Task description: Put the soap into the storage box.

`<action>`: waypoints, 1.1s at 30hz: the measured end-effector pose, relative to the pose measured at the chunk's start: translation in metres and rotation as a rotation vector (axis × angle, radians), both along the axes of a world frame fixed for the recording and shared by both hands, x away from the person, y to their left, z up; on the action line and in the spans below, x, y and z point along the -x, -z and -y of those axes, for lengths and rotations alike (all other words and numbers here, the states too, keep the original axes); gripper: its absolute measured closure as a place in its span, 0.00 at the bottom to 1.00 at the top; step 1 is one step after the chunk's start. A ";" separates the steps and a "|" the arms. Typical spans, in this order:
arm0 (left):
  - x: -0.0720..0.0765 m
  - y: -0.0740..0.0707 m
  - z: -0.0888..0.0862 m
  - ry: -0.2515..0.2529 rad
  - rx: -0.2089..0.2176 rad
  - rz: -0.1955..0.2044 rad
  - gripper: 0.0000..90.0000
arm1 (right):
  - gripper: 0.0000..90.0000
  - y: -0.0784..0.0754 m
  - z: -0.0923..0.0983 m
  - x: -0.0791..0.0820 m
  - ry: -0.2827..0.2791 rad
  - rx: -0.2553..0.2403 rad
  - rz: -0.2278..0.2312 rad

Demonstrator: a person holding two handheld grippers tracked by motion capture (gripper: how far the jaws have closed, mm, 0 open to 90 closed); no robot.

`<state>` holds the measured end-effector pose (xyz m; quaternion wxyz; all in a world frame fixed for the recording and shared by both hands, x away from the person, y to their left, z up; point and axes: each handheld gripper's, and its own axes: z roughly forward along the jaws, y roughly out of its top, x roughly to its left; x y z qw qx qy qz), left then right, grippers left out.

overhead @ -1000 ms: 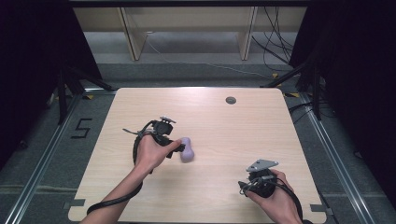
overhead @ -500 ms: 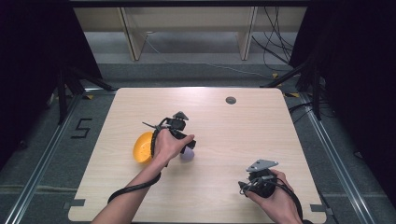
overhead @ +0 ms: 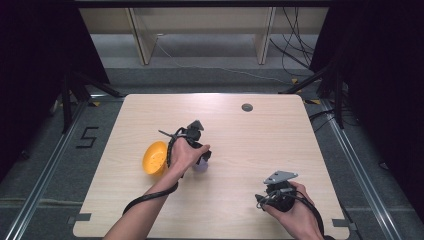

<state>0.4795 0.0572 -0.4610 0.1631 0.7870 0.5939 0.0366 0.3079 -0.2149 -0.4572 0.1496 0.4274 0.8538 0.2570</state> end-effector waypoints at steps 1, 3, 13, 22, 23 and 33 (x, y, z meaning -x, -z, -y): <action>-0.001 0.001 0.001 -0.008 -0.003 -0.001 0.29 | 0.51 0.000 0.000 0.000 0.000 0.000 -0.001; -0.001 0.002 0.002 -0.015 -0.010 -0.018 0.29 | 0.51 0.000 0.000 0.000 -0.001 0.001 -0.002; -0.006 0.004 0.006 -0.021 -0.032 -0.031 0.29 | 0.51 0.001 0.000 0.000 0.000 0.003 -0.007; -0.008 0.010 0.007 -0.033 -0.055 -0.064 0.30 | 0.51 0.001 0.000 0.000 0.009 0.001 -0.022; -0.008 0.011 0.007 -0.037 -0.056 -0.063 0.31 | 0.51 0.001 0.000 0.000 0.009 0.001 -0.021; -0.010 0.013 0.007 0.004 -0.092 -0.068 0.39 | 0.51 0.001 0.000 0.000 0.008 -0.002 -0.022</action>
